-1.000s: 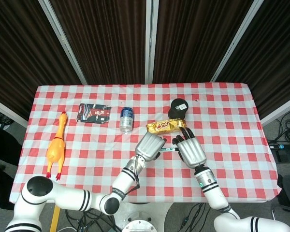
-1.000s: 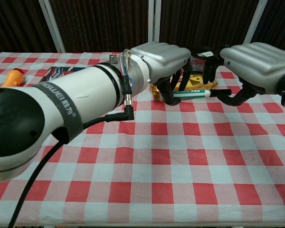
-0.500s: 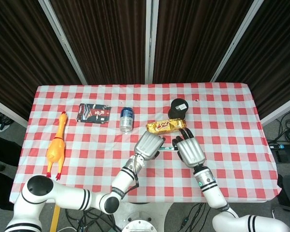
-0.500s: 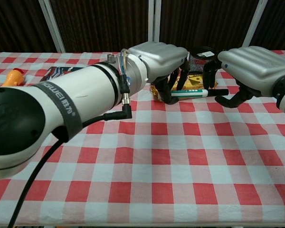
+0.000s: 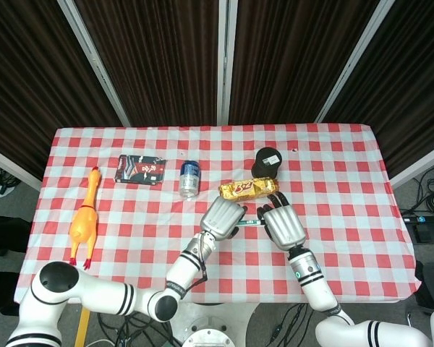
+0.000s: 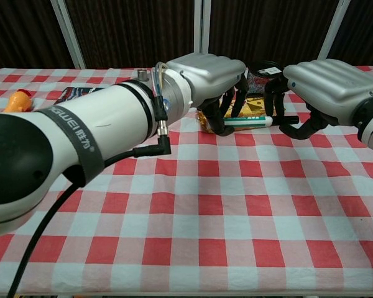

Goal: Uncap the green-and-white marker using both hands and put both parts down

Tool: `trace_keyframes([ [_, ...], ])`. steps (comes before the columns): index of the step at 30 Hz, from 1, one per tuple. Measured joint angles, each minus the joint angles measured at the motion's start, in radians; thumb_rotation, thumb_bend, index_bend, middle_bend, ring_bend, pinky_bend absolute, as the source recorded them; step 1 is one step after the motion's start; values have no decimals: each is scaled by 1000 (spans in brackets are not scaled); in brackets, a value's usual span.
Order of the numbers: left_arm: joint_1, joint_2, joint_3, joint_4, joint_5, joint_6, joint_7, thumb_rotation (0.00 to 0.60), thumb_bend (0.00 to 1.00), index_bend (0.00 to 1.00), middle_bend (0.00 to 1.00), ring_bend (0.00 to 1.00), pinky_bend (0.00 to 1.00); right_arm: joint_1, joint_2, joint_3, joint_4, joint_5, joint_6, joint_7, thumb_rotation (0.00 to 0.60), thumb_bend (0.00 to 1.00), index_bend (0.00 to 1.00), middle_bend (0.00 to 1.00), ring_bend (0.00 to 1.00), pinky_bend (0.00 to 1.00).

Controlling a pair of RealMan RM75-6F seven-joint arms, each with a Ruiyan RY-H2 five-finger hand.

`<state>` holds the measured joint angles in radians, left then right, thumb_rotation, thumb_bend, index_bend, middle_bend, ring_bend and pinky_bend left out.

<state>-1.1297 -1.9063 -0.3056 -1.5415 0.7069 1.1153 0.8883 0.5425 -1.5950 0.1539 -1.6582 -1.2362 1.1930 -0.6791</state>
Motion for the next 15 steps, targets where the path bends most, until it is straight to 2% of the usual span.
trace_keyframes([
  [15,10,19,12,1,11,3,-28,600,375,568,609,787,739,-11,5,-10,21,-15,35,30,600,281,727,619,284,212],
])
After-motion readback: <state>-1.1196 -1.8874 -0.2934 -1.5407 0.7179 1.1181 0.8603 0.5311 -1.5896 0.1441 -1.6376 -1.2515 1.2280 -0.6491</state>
